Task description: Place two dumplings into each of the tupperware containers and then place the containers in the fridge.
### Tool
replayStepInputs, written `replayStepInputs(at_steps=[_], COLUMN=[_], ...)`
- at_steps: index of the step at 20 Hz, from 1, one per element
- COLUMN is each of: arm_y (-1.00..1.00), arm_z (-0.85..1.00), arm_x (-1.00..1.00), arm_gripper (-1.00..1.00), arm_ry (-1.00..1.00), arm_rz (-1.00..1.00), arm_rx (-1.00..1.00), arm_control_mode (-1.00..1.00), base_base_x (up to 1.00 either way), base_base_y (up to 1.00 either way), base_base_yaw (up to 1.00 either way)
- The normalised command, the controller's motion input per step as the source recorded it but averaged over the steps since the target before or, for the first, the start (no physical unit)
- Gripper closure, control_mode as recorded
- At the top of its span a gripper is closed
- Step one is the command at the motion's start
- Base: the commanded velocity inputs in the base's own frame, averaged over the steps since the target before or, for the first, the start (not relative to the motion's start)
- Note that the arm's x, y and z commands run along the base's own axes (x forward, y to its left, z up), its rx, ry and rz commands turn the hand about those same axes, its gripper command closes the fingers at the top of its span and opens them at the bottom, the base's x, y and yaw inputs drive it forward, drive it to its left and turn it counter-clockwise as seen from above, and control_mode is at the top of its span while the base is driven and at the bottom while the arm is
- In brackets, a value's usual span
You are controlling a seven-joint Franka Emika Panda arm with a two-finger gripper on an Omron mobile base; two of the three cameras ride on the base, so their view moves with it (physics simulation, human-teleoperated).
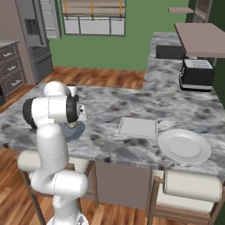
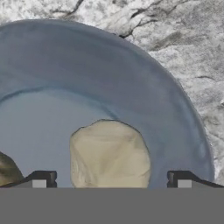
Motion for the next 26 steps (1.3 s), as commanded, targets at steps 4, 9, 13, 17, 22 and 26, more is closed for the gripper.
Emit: replayStepInputs(at_steps=[4,9,13,17,22,26], arm_y=[0.05,0.01,0.0,-0.17,-0.85,-1.0], arm_z=[-0.16,-0.07,0.0,0.07,0.45,0.33], arm_x=[0.17,0.04,0.0,0.04,0.08,0.13], arm_gripper=[-1.0,1.0,1.0,1.0,1.0,1.0], arm_ry=[0.0,0.02,0.01,0.01,0.0,0.01], arm_rz=[0.0,0.0,0.0,0.0,0.0,-0.04], arm_rx=[0.0,0.0,0.0,0.0,0.03,0.0], arm_control_mode=[-1.0,-1.0,-1.0,-1.0,-1.0,-1.0], base_base_x=[0.0,0.0,0.0,0.0,0.0,0.0], base_base_y=[0.0,0.0,0.0,0.0,0.0,0.0], base_base_yaw=[0.0,0.0,0.0,0.0,0.0,0.0])
